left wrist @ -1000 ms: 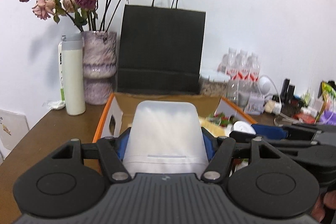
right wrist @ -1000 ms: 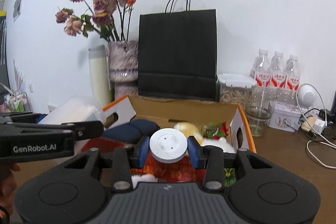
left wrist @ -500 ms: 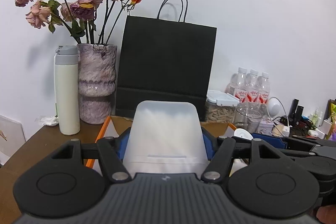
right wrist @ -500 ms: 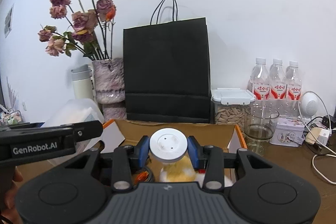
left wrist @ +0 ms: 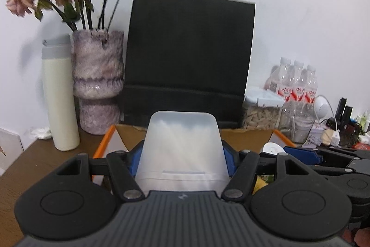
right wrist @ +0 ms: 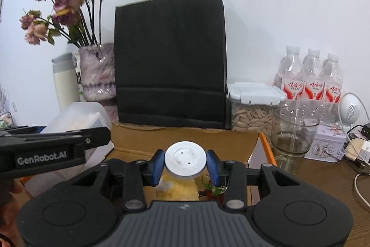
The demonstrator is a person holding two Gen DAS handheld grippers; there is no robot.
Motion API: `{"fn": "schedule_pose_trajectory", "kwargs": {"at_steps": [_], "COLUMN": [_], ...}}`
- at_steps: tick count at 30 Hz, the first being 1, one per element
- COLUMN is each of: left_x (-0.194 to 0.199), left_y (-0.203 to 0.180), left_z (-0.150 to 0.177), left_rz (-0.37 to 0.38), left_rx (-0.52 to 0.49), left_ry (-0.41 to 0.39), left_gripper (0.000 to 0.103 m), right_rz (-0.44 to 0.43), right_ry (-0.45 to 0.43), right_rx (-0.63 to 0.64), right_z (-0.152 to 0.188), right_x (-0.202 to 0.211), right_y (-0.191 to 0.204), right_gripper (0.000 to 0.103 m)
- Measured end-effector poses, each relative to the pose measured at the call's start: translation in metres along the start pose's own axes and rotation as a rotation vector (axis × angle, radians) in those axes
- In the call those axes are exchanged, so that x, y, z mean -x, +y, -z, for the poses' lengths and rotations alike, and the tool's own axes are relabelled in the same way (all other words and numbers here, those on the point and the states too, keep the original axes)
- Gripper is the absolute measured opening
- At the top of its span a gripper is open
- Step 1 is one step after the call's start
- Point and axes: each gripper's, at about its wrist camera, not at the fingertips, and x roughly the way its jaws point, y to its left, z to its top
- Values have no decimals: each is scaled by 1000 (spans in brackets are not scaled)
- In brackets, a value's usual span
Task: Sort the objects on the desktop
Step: 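Carry the plastic box and white cap over the cardboard box, then open both grippers to drop the white cap and plastic box inside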
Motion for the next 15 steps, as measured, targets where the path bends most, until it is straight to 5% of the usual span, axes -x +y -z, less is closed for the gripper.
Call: {"fn": "schedule_pose_trajectory", "kwargs": {"at_steps": [15], "left_x": [-12], "left_y": [5], "left_z": [11], "left_rz": [-19], "left_rx": [-15], "left_ry": [43], "left_gripper": [66], "right_rz": [17], "right_ry": [46], "right_rx": [6], "right_z": [11], "right_x": [-11], "right_y": [-4], "right_gripper": [38]}}
